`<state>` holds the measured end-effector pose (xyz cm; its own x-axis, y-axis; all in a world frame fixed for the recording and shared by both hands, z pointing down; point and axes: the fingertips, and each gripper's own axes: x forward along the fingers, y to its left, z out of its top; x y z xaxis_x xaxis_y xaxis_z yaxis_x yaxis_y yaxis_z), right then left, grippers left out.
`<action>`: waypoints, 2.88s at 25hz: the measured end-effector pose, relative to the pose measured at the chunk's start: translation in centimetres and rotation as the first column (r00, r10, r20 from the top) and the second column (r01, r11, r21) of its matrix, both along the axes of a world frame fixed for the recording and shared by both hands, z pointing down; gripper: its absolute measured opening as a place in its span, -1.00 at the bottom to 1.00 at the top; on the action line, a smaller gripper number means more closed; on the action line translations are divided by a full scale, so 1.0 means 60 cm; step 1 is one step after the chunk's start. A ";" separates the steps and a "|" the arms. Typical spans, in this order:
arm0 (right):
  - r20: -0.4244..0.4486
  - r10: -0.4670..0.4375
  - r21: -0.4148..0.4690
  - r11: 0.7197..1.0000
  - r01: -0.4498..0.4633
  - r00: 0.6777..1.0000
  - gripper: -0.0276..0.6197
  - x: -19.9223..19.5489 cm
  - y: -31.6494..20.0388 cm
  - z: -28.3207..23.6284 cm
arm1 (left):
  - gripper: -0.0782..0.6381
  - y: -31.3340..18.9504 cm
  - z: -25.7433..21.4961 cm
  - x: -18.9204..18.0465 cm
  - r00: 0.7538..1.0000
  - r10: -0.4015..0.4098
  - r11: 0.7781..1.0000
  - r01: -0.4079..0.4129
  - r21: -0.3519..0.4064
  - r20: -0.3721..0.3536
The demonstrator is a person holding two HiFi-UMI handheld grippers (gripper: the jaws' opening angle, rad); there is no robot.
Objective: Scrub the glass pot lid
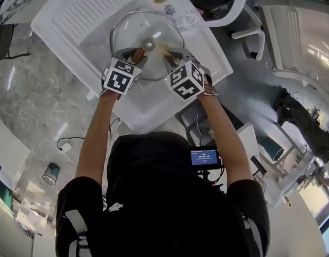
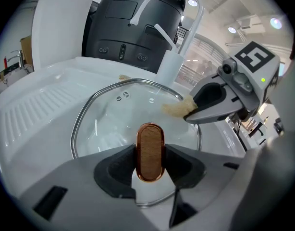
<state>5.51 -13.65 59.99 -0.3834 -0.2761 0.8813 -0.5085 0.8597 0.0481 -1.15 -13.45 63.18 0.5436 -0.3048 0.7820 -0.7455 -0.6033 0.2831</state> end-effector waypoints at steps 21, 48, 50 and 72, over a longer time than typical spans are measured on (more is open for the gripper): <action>-0.023 -0.068 -0.118 0.991 0.064 0.997 -0.82 -0.002 0.083 0.046 | -0.31 0.001 0.002 0.003 1.000 -0.002 1.000 0.002 -0.003 0.004; 0.033 -0.039 -0.164 0.986 0.044 0.999 -0.82 -0.006 0.058 0.031 | -0.31 0.001 0.004 0.003 1.000 -0.008 1.000 0.008 0.001 0.009; 0.038 -0.029 -0.152 0.988 0.034 0.999 -0.82 -0.007 0.046 0.025 | -0.31 0.001 0.004 0.002 1.000 -0.009 1.000 0.009 0.001 0.010; 0.079 -0.017 -0.098 0.995 0.025 0.997 -0.82 -0.019 -0.029 -0.006 | -0.31 0.002 0.003 0.002 1.000 -0.019 1.000 0.019 0.001 0.014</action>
<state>4.35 -15.38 59.66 -0.4570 -0.1809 0.8709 -0.4894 0.8687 -0.0764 -1.05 -13.34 63.37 0.5266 -0.3158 0.7893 -0.7607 -0.5896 0.2716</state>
